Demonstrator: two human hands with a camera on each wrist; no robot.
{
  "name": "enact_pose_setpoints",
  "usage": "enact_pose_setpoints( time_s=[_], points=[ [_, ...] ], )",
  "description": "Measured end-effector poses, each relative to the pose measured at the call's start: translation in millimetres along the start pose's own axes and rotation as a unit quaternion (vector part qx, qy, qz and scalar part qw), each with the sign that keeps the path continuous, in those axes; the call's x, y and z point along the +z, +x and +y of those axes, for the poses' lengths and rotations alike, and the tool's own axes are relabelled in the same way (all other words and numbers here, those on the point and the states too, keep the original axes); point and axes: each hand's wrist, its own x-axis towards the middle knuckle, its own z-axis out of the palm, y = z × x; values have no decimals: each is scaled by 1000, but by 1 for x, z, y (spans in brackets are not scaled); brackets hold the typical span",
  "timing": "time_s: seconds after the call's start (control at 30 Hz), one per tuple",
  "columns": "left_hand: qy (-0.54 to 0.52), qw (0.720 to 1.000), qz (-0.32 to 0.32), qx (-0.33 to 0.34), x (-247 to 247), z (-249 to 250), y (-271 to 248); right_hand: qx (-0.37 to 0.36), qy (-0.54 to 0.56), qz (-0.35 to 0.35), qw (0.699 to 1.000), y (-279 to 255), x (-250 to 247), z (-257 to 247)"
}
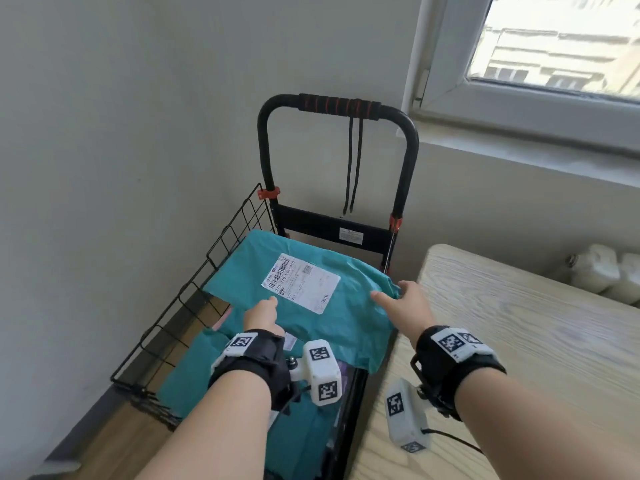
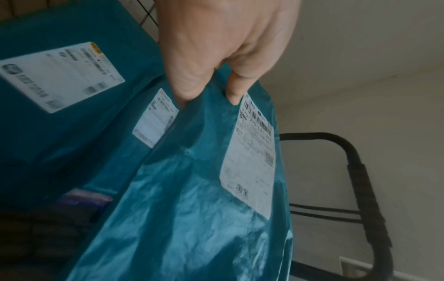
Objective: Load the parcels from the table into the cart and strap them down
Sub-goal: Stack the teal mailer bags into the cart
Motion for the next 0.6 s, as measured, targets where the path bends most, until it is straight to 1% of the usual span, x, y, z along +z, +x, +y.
enact_pose_setpoints(
  time_s=[0.03, 0.07, 0.1, 0.13, 0.17, 0.23, 0.33, 0.4, 0.47, 0.53, 0.6],
  points=[
    [-11, 1000, -6, -28, -4, 5, 11, -6, -42, 29, 999, 4, 7, -4],
    [-52, 998, -5, -29, -9, 8, 23, -15, -82, 57, 995, 8, 14, -10],
    [-66, 998, -8, -7, -11, 14, 31, -28, -110, 75, 991, 11, 20, -17],
    [-77, 997, 14, 15, -14, 20, 46, -40, -130, 83, 987, 15, 27, -25],
    [-64, 998, 2, 25, -14, 27, 66, -48, -141, 83, 985, 19, 33, -34],
    [17, 995, -69, 66, -16, 43, 101, -40, -130, 67, 988, 30, 46, -54],
    [126, 973, -171, 96, -17, 82, 113, 12, -1, 15, 1000, 50, 68, -71],
    [169, 957, -202, 118, -17, 105, 116, 56, 86, -6, 995, 59, 82, -74],
    [230, 942, -202, 136, -14, 118, 125, 101, 150, -5, 983, 65, 92, -71],
    [299, 923, -174, 166, -13, 124, 133, 133, 187, -17, 973, 69, 102, -65],
    [371, 896, -140, 199, -9, 124, 145, 158, 236, -37, 958, 76, 112, -59]
  ],
)
